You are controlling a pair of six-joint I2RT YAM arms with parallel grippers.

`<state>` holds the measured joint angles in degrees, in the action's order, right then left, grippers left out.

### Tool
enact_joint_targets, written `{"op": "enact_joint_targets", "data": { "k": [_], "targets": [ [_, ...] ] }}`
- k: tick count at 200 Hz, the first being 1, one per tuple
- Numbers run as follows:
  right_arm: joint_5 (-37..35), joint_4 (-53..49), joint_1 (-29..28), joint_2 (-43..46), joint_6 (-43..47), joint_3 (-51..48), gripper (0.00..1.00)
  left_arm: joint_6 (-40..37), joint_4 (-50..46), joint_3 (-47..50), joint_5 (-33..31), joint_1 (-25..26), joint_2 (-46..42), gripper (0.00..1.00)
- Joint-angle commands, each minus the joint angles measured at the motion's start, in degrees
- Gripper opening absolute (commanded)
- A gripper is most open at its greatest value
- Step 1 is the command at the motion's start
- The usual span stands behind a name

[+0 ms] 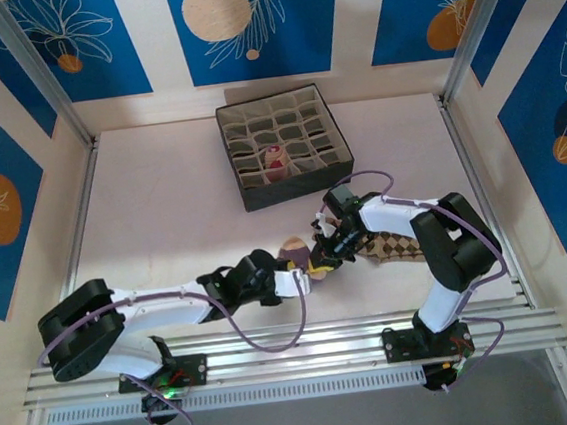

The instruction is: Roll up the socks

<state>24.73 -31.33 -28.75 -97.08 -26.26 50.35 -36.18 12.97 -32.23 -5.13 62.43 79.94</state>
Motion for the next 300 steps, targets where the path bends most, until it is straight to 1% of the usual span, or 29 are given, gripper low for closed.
{"op": "enact_joint_targets", "data": {
  "k": [1, 31, 58, 73, 83, 90, 102, 112, 117, 138, 145, 158, 194, 216, 250, 300],
  "targets": [
    [-2.4, -4.7, 0.0, -2.7, 0.2, -0.4, 0.01, -3.5, 2.9, -0.5, -5.1, 2.1, 3.2, 0.39],
    [-2.3, -4.8, 0.1, -2.9, 0.5, -0.5, 0.01, -4.2, 4.2, -2.1, -7.4, 4.5, 7.6, 0.42],
    [-2.1, -5.0, 0.0, -2.9, 0.5, -0.7, 0.01, -3.9, 5.4, -3.3, -8.4, 4.6, 11.1, 0.44],
    [-1.8, -5.1, 0.0, -2.9, 0.5, -0.8, 0.02, -3.6, 5.0, -4.3, -9.3, 4.6, 13.1, 0.43],
    [-1.5, -5.2, 0.0, -2.7, 0.6, -0.9, 0.03, -2.9, 4.2, -5.0, -10.4, 4.6, 14.3, 0.38],
    [-1.4, -5.1, 0.0, -2.5, 0.6, -1.0, 0.04, -2.3, 3.4, -5.4, -11.4, 4.5, 15.2, 0.33],
    [-1.0, -5.1, 0.0, -2.0, 0.7, -1.2, 0.06, -1.0, 1.8, -6.0, -12.3, 4.2, 16.3, 0.18],
    [-0.5, -5.0, 0.0, -1.3, 0.9, -1.5, 0.10, 0.3, 0.7, -5.9, -11.4, 3.8, 16.6, 0.05],
    [-0.3, -4.8, 0.0, -1.0, 0.9, -1.7, 0.14, 1.0, 0.2, -5.7, -10.3, 3.6, 16.4, 0.00],
    [0.3, -3.9, 0.2, 1.8, 1.2, -2.6, 0.42, 5.4, -2.8, -5.3, -0.7, 1.0, 14.6, 0.00],
    [0.4, -3.4, 0.3, 3.1, 1.3, -3.0, 0.47, 7.1, -3.7, -5.1, 3.5, -0.2, 13.7, 0.00],
    [0.4, -2.2, 0.7, 5.8, 1.2, -3.9, 0.53, 9.7, -4.1, -4.4, 10.9, -2.5, 12.4, 0.00],
    [0.0, 2.4, 2.0, 12.4, 0.4, -6.3, 0.58, 15.6, -4.3, -3.7, 28.2, -9.8, 11.8, 0.00],
    [0.1, 6.1, 2.1, 14.4, 0.1, -7.8, 0.58, 18.5, -3.8, -3.5, 34.8, -13.7, 13.0, 0.00],
    [0.8, 10.1, 1.8, 13.1, 0.3, -8.5, 0.59, 22.0, -3.0, -4.3, 41.8, -17.3, 16.4, 0.00],
    [0.1, 11.8, 0.2, 7.0, 1.5, -6.0, 0.59, 25.0, -4.7, -7.5, 46.9, -20.2, 22.3, 0.00]
  ]
}}
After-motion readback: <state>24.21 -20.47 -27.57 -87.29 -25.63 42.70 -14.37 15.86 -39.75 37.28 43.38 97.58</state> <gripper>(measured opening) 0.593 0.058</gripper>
